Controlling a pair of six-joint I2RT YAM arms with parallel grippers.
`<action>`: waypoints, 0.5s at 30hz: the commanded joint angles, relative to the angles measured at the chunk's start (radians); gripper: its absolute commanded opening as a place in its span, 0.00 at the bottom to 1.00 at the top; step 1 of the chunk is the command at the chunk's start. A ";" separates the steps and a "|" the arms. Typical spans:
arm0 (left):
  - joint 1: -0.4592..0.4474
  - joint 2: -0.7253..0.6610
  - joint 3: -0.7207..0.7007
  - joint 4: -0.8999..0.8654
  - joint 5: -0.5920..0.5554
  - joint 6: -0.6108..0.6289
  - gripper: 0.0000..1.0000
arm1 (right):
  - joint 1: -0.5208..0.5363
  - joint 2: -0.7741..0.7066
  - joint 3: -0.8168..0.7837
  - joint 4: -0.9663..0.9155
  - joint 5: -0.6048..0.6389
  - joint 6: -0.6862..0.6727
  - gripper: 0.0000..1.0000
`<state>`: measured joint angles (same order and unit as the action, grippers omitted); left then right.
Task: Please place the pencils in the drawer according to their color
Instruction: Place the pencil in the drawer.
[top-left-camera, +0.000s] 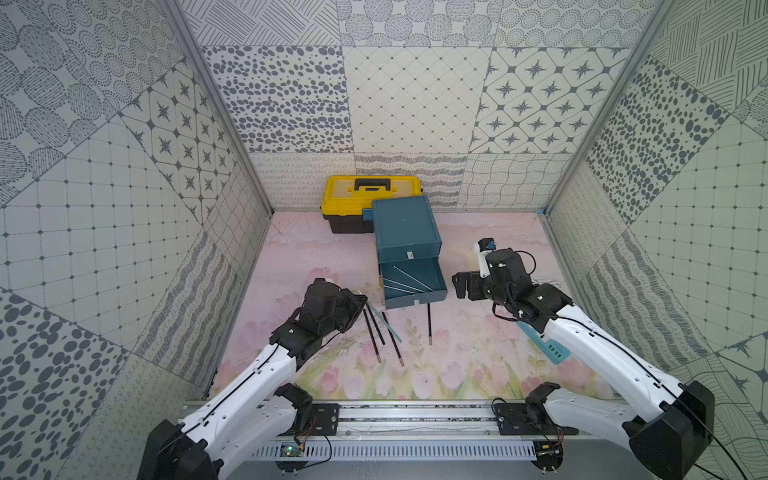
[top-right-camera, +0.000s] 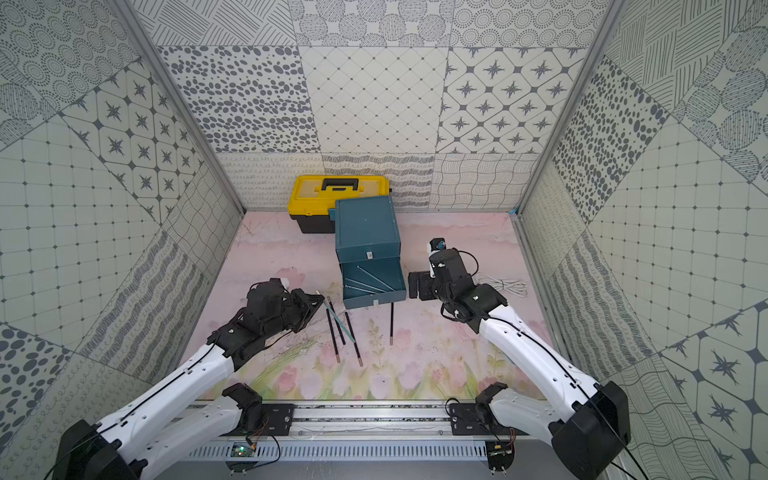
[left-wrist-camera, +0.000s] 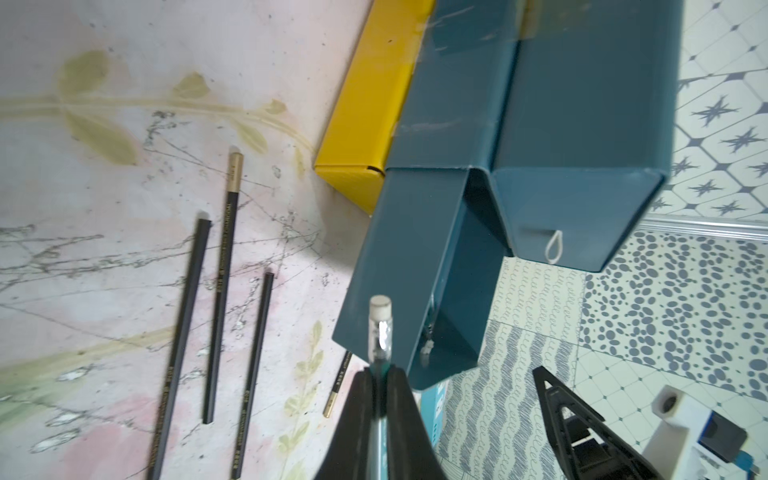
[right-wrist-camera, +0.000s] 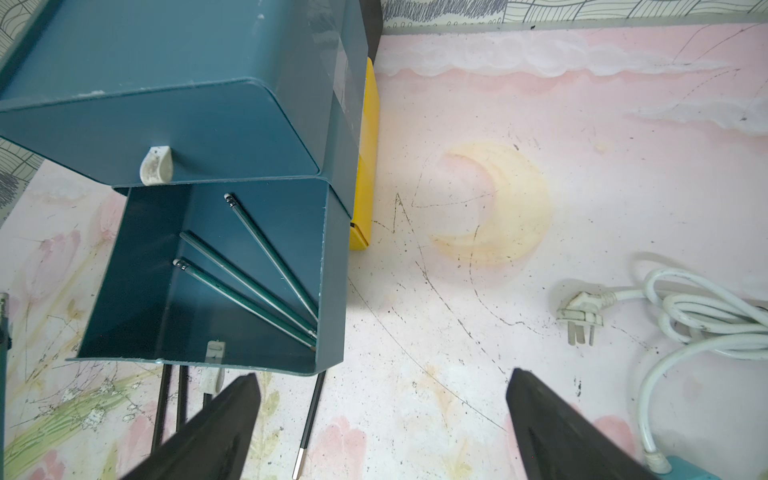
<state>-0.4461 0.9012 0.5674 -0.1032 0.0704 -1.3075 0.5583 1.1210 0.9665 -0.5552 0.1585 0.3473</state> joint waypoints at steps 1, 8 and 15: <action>-0.059 0.012 0.029 0.192 -0.164 -0.074 0.00 | -0.006 -0.001 -0.005 0.047 0.008 0.008 0.99; -0.133 0.062 0.088 0.324 -0.309 0.025 0.00 | -0.005 -0.008 -0.009 0.052 0.004 0.009 0.99; -0.213 0.144 0.118 0.506 -0.475 0.116 0.00 | -0.006 -0.011 -0.011 0.052 0.002 0.010 0.99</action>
<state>-0.6186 1.0039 0.6590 0.1768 -0.2108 -1.2850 0.5583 1.1210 0.9665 -0.5484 0.1581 0.3492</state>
